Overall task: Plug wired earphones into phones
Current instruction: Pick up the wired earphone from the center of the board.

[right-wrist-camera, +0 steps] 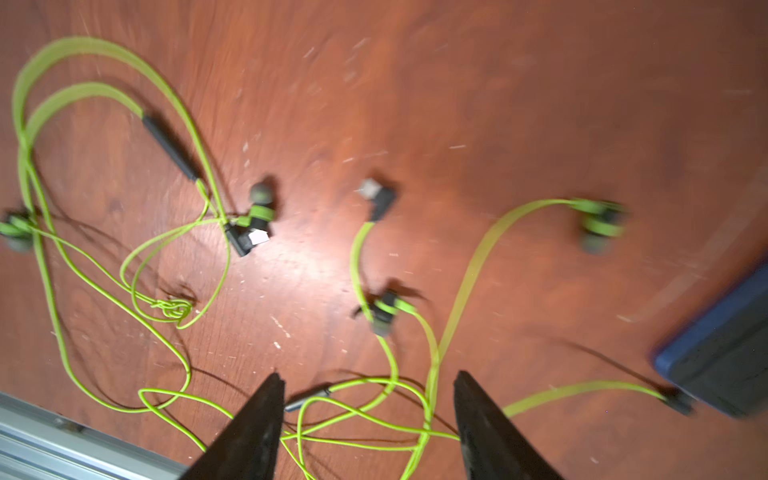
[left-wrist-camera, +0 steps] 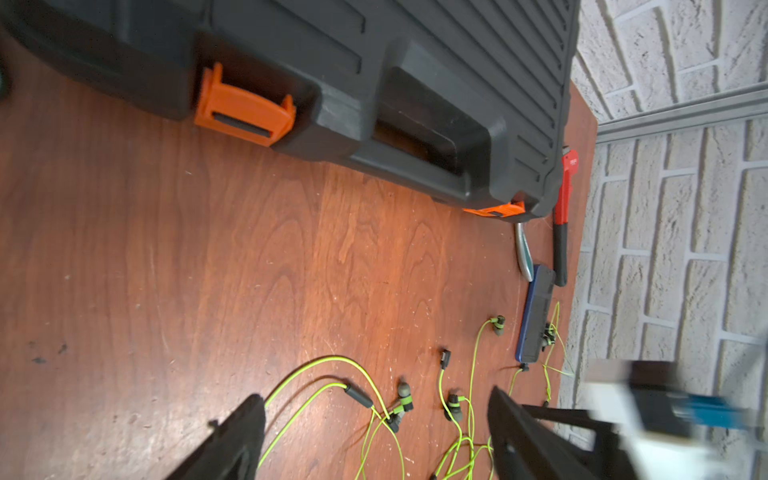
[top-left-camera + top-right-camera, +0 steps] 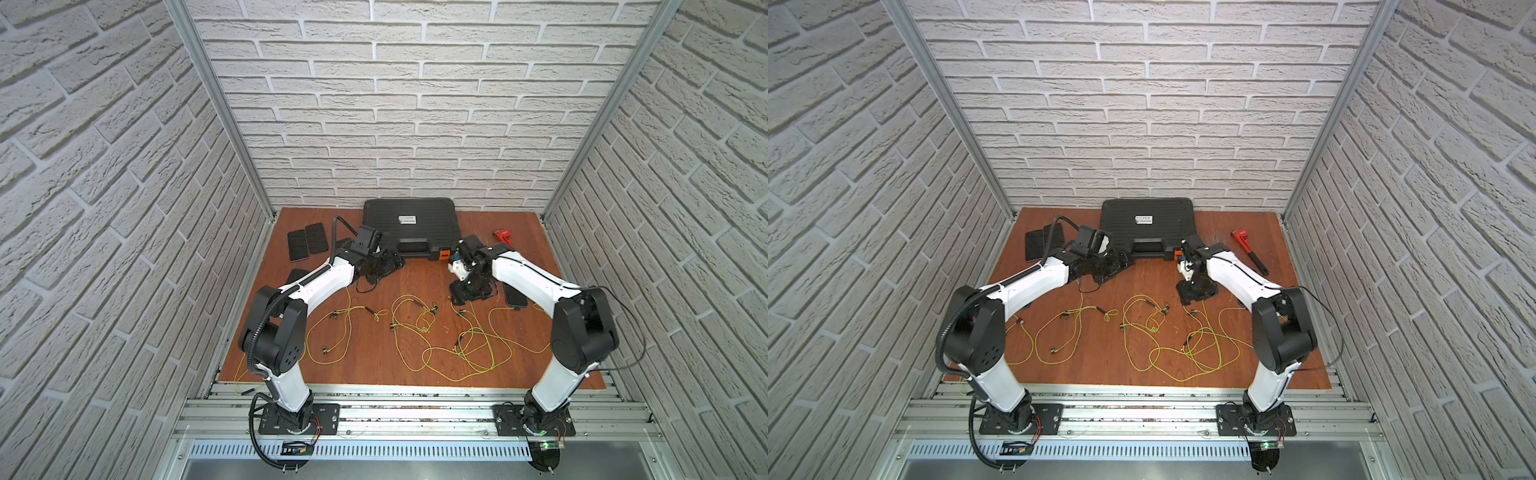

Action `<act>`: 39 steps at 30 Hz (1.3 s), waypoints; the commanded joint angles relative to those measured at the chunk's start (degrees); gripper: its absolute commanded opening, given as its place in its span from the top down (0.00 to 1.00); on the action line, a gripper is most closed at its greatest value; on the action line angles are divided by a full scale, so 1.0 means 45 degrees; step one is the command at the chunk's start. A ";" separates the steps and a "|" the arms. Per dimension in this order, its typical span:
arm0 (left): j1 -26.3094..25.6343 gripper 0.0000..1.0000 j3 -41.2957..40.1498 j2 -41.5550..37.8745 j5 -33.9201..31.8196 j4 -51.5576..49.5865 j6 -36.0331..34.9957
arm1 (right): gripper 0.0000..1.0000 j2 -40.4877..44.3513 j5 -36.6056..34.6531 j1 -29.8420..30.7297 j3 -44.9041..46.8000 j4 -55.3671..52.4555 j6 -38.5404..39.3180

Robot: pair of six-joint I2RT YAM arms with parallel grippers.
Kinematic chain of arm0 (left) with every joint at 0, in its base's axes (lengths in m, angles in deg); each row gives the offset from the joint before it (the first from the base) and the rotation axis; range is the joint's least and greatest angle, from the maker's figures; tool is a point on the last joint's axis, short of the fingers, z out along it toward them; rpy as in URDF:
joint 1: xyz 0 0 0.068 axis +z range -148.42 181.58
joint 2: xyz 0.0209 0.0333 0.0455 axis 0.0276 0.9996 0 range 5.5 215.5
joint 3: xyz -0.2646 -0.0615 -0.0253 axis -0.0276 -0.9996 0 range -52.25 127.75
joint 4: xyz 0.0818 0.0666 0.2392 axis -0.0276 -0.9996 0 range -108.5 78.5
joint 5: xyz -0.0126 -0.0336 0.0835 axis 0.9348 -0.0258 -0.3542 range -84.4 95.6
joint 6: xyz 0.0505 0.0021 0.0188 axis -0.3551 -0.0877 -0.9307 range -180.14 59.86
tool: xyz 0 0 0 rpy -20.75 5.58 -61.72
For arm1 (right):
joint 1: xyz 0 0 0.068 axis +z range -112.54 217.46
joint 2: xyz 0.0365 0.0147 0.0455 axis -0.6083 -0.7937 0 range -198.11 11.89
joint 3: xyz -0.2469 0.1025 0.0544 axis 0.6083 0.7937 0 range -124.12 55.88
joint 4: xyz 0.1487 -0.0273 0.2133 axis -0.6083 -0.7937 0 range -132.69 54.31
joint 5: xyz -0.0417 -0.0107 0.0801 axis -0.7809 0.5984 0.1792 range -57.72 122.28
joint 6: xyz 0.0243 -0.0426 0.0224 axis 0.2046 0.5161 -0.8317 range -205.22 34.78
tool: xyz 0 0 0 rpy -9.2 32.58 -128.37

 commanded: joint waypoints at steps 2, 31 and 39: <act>0.0229 0.18 -0.0453 -0.0915 -0.0037 0.0646 0.0005 | 0.42 -0.0722 -0.0678 0.0328 -0.0196 0.0423 -0.0948; -0.0350 0.35 -0.1406 -0.0383 0.1096 0.3863 0.1419 | 0.94 0.0556 0.0106 0.0525 0.0725 0.1789 -0.0183; -0.1280 0.43 -0.1104 0.1147 0.2302 0.5719 0.2728 | 0.94 0.1395 0.2104 0.0650 0.0918 0.3076 -0.0774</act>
